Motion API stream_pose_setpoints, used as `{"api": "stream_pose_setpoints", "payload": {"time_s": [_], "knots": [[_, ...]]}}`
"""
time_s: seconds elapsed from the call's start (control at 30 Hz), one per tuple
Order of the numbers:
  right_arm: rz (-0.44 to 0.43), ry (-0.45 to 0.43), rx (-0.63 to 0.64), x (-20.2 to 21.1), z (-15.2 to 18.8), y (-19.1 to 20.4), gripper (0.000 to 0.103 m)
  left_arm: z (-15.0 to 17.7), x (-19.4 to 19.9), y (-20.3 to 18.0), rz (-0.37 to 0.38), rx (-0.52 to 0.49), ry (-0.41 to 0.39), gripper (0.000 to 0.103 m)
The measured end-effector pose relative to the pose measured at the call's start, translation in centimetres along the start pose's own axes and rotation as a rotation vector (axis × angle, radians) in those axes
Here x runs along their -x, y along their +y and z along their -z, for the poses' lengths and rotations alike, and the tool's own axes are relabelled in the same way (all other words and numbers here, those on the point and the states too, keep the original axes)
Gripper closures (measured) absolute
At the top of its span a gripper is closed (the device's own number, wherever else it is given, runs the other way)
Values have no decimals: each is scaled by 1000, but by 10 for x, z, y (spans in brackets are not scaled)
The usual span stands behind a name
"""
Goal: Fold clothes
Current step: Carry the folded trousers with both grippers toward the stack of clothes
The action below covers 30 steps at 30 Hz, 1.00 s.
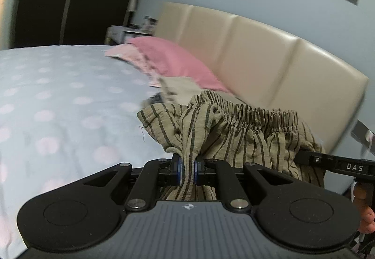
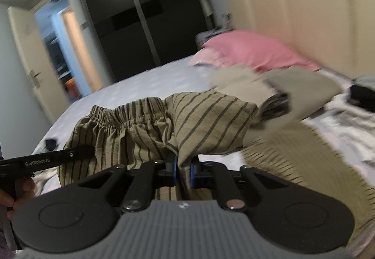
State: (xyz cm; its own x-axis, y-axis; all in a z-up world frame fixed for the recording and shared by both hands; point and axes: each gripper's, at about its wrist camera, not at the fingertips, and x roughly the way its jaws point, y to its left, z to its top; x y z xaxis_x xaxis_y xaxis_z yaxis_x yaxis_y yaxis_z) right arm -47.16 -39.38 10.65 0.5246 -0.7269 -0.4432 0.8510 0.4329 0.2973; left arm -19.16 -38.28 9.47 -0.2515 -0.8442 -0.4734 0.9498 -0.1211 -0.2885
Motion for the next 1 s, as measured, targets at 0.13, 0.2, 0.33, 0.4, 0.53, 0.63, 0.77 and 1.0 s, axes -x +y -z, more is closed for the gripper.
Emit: {"api": "stream_pose_setpoints", "payload": {"time_s": [0.13, 0.2, 0.33, 0.4, 0.53, 0.63, 0.77, 1.0], "knots": [[47, -25, -23, 14, -17, -30, 92, -6, -26, -29, 61, -4, 25, 96], [71, -23, -24, 17, -27, -45, 92, -6, -38, -41, 91, -9, 39, 96], [119, -20, -53, 25, -44, -73, 92, -6, -58, -61, 141, -24, 62, 96], [142, -25, -66, 29, -48, -81, 92, -7, -66, -68, 156, -32, 71, 96], [192, -62, -106, 41, -45, -96, 92, -20, -92, -85, 185, -69, 88, 96], [258, -85, -179, 47, -37, -105, 92, -29, -113, -101, 226, -140, 107, 96], [385, -91, -316, 50, -22, -111, 92, -41, -142, -123, 281, -234, 132, 96], [569, -90, -463, 37, 13, -112, 92, -39, -197, -158, 357, -492, 221, 96]]}}
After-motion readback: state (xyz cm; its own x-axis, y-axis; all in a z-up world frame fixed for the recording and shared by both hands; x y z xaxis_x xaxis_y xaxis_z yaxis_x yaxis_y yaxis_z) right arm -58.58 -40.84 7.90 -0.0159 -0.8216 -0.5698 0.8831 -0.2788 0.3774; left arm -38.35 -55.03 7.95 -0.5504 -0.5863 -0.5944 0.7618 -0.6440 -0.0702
